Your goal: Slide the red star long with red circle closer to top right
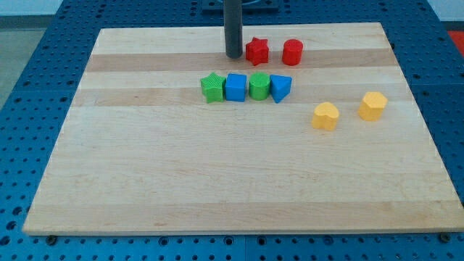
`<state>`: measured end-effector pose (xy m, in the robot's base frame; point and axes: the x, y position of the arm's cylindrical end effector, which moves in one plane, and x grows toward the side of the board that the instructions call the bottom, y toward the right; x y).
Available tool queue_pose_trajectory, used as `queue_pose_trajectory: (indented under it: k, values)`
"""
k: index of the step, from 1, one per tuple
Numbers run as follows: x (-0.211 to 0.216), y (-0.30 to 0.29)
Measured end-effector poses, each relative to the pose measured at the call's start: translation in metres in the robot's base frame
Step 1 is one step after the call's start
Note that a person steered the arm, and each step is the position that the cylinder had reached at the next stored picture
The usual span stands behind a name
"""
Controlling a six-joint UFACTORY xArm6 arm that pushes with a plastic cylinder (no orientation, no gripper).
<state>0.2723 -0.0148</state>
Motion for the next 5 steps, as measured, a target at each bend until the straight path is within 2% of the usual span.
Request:
queue_pose_trajectory:
  k: [5]
  values:
    - [0.018,0.111]
